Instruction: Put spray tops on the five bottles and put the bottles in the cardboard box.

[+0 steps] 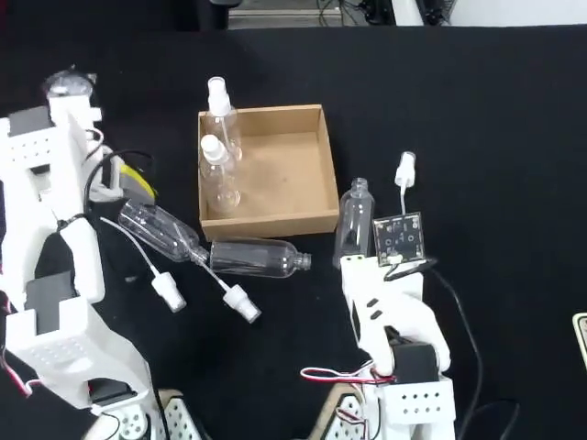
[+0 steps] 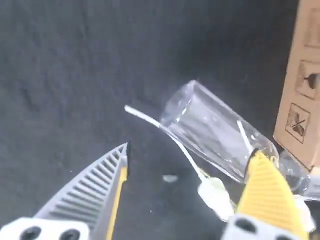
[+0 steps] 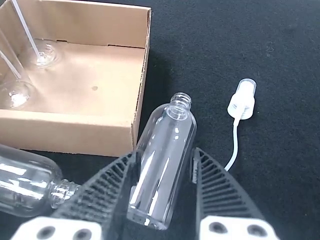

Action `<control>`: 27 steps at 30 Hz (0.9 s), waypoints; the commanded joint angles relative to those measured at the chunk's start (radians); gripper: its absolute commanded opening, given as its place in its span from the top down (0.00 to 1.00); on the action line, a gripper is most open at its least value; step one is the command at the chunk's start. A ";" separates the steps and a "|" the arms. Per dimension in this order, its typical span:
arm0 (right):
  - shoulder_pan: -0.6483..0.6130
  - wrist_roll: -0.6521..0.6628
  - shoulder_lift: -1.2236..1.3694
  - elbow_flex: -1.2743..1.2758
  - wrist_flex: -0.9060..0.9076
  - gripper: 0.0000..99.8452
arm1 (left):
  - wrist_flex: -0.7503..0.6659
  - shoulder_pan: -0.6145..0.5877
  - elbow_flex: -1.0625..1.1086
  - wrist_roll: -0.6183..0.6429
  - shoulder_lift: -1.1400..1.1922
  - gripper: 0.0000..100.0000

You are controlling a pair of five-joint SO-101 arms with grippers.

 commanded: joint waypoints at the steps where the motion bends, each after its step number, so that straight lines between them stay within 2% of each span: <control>1: 0.015 0.003 -0.097 -0.007 -0.006 0.86 | 0.006 -0.005 0.021 0.114 -0.017 0.65; 6: 0.015 0.003 -0.097 -0.007 -0.006 0.86 | 0.041 0.007 0.044 0.264 -0.048 0.65; 10: 0.015 0.003 -0.097 -0.007 -0.006 0.86 | 0.035 0.085 0.130 0.327 -0.184 0.65; 15: 0.017 0.003 -0.097 -0.007 -0.006 0.86 | -0.158 0.107 0.340 0.468 -0.397 0.65; 18: 0.017 0.003 -0.097 -0.007 -0.006 0.86 | -0.265 0.045 0.426 0.476 -0.428 0.65; 21: 0.017 0.003 -0.097 -0.007 -0.006 0.86 | -0.272 0.021 0.456 0.468 -0.410 0.65; 27: 0.017 0.003 -0.097 -0.007 -0.006 0.86 | -0.272 0.045 0.470 0.473 -0.338 0.65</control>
